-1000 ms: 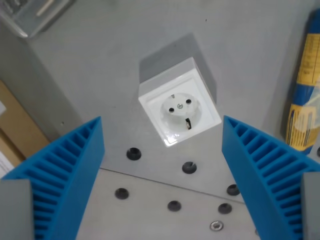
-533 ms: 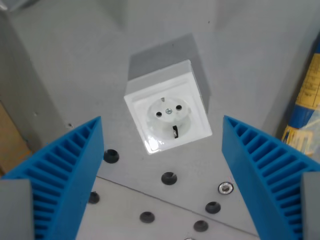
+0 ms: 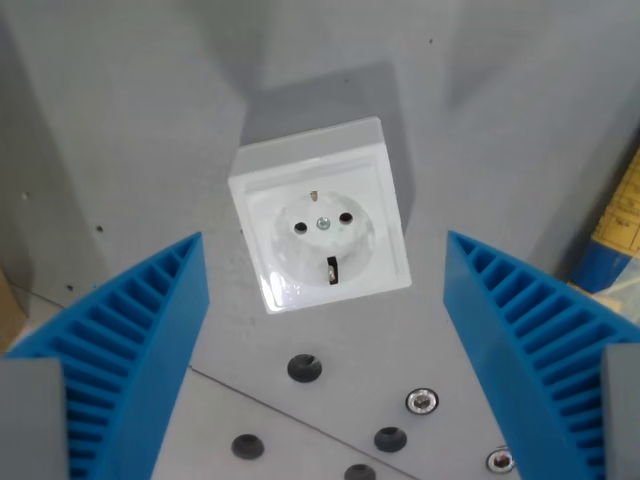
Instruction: Move above the white socket
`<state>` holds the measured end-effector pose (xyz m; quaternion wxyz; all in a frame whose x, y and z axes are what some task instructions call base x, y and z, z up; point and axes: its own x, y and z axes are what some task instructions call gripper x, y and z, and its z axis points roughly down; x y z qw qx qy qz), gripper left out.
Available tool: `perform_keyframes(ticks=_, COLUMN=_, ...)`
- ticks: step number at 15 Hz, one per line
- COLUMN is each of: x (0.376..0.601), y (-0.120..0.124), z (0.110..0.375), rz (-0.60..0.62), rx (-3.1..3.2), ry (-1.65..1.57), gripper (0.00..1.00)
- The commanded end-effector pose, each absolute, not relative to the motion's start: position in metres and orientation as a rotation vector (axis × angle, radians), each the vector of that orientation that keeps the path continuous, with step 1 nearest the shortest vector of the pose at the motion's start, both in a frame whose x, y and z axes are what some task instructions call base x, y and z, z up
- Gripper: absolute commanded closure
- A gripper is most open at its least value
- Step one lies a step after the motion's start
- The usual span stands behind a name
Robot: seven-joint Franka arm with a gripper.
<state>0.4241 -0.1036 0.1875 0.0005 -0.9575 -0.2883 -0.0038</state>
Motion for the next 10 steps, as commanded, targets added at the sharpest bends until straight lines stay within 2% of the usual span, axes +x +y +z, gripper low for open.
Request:
perform_keyframes(ticks=1, x=0.4177, y=-0.1101, z=0.1777, rz=-0.242, rx=-2.883, ry=-1.115, gripper=0.00)
perform_keyframes(ticks=10, x=0.4136, y=-0.1139, z=0.1701, rz=-0.253, rx=-2.894, ry=-1.073, gripper=0.00)
